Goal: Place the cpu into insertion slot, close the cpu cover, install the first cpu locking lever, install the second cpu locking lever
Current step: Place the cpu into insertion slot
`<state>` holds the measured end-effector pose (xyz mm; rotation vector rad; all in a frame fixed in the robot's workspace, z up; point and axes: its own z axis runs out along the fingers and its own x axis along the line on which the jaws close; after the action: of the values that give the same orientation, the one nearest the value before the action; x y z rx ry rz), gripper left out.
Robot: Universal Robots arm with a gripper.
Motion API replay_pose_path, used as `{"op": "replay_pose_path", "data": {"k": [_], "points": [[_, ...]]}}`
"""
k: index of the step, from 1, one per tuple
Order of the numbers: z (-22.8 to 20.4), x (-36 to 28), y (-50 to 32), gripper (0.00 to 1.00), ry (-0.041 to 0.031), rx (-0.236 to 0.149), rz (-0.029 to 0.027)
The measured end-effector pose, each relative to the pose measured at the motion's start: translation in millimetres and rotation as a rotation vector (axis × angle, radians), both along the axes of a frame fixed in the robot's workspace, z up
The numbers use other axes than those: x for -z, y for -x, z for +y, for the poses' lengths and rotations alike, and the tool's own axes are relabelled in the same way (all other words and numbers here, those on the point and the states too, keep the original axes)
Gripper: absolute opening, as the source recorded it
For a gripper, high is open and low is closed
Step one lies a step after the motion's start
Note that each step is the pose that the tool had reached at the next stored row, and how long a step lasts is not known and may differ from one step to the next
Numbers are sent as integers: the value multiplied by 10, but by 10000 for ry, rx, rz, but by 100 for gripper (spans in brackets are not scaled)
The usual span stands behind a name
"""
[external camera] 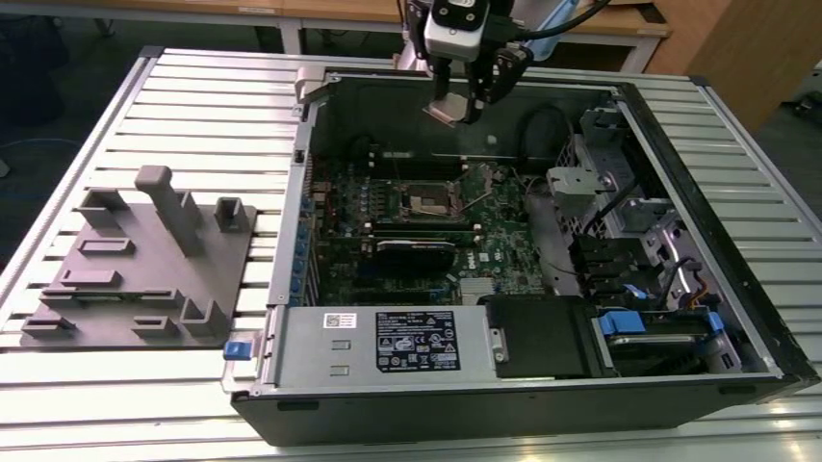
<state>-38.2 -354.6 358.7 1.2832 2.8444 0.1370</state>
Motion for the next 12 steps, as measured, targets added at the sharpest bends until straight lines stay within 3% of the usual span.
{"op": "replay_pose_path", "data": {"k": [12], "points": [[0,5,0,54,0,65,0]]}}
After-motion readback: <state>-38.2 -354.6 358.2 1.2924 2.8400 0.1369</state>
